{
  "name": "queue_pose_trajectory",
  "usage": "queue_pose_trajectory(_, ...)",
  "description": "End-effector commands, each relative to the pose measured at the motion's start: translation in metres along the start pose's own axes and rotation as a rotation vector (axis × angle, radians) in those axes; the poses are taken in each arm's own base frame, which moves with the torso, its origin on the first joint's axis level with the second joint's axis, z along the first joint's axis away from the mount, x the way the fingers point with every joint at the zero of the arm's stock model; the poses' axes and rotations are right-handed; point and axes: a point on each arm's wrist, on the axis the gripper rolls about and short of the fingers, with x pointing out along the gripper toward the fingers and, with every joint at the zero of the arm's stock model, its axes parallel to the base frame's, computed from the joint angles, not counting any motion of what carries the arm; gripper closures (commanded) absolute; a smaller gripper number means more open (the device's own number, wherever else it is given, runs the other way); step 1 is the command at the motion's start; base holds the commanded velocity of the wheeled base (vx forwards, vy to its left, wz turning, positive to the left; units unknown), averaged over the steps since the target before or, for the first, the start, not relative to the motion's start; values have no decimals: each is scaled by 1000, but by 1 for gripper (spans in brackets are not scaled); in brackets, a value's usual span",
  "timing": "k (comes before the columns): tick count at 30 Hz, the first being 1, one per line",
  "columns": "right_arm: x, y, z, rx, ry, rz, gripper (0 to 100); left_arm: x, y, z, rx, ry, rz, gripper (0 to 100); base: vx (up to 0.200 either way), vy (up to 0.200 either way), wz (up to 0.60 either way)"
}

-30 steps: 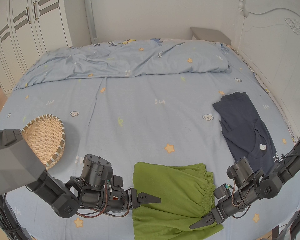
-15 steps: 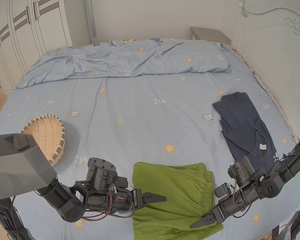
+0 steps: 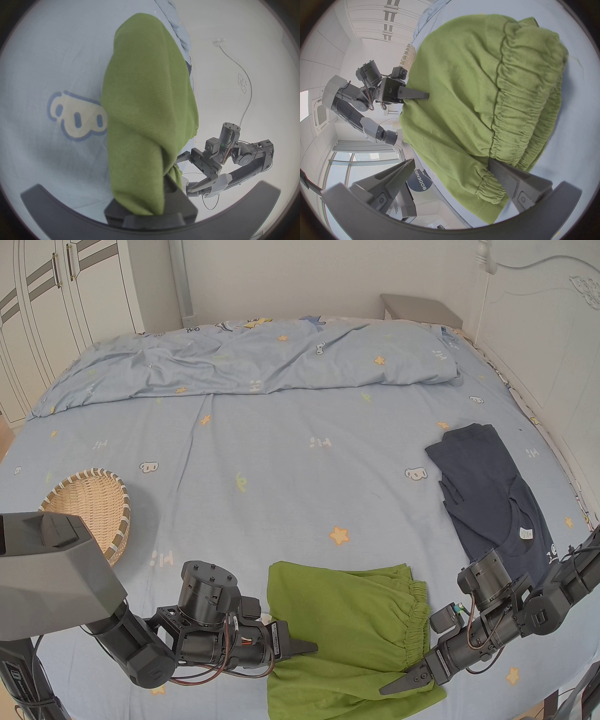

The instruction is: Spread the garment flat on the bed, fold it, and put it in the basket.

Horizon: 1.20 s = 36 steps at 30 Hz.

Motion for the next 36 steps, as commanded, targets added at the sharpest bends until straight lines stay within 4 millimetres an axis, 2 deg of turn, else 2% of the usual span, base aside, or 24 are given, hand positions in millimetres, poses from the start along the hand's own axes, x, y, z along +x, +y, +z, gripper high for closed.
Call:
queue_pose_trajectory(1,-9,6,3,-17,-38,5,0,-6,2,-3,-7,11,3,100,0,0,0)
queue_pose_trajectory(3,-19,9,6,-15,-81,3,0,-11,-2,-1,4,3,-10,100,0,0,0)
queue_pose_trajectory(5,-47,18,17,-3,-203,3,0,-25,-12,7,28,-33,-27,100,0,0,0)
queue_pose_trajectory(7,-64,25,25,11,-275,4,0,-33,-17,13,43,-54,-25,100,0,0,0)
queue_pose_trajectory(8,-81,31,33,15,-336,4,0,-41,-28,21,64,-66,-25,100,0,0,0)
queue_pose_trajectory(9,-83,32,35,12,-345,4,0,-42,-29,22,64,-66,-24,100,0,0,0)
queue_pose_trajectory(10,-103,39,43,6,-398,-3,0,-53,-45,29,73,-59,-13,100,0,0,0)
queue_pose_trajectory(14,-136,56,50,-8,-458,-14,0,-74,-68,51,103,-28,50,100,0,0,0)
queue_pose_trajectory(19,-145,53,45,13,-476,-22,0,-88,-73,69,131,-10,108,100,0,0,0)
queue_pose_trajectory(26,-146,50,44,23,-475,-20,0,-87,-67,72,104,1,119,100,0,0,0)
queue_pose_trajectory(28,-145,50,44,23,-473,-20,0,-90,-66,74,100,-10,120,100,-200,0,0)
queue_pose_trajectory(36,-146,51,44,21,-477,-20,0,-96,-71,82,116,-44,108,100,-25,0,0)
